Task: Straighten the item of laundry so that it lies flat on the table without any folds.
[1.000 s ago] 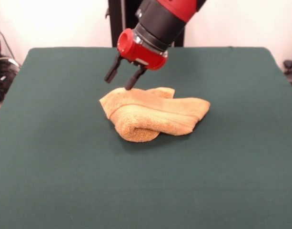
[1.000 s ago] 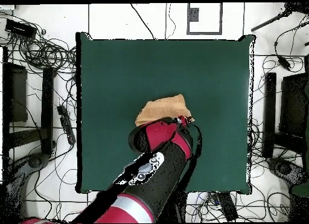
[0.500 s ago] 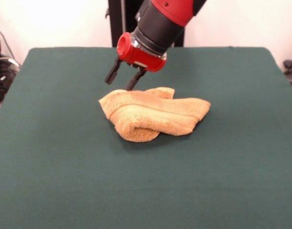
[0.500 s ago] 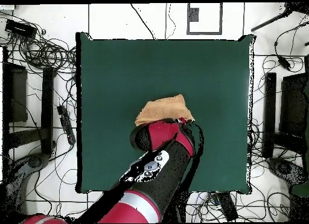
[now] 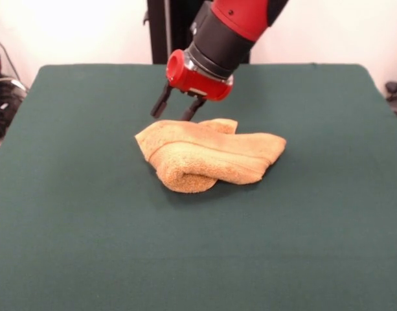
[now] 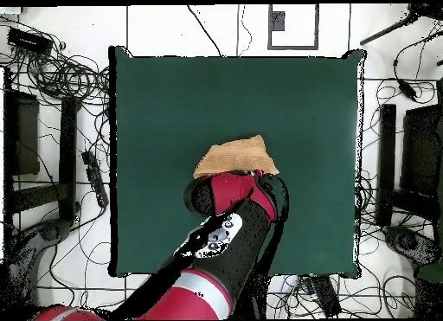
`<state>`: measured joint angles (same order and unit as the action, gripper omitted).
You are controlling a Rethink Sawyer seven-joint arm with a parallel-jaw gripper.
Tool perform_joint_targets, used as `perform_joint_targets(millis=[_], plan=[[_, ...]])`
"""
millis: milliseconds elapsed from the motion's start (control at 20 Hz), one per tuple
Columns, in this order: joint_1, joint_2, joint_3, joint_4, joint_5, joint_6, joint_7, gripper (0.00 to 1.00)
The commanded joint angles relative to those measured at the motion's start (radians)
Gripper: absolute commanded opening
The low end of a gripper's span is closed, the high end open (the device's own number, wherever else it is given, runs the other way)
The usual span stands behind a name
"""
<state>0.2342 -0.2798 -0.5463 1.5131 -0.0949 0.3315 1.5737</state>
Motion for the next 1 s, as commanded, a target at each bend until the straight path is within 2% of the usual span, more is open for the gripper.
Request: perform_joint_targets(millis=[50,400,750,1000], plan=[[0.004,0.01,0.182,0.002,0.074,0.112,0.177,1.0],[0.013,0.014,0.179,-0.009,0.076,0.122,0.176,1.0],[0.074,0.018,0.093,-0.035,0.03,0.034,0.185,1.0],[0.128,0.057,0.007,-0.067,0.008,-0.064,0.216,1.0]])
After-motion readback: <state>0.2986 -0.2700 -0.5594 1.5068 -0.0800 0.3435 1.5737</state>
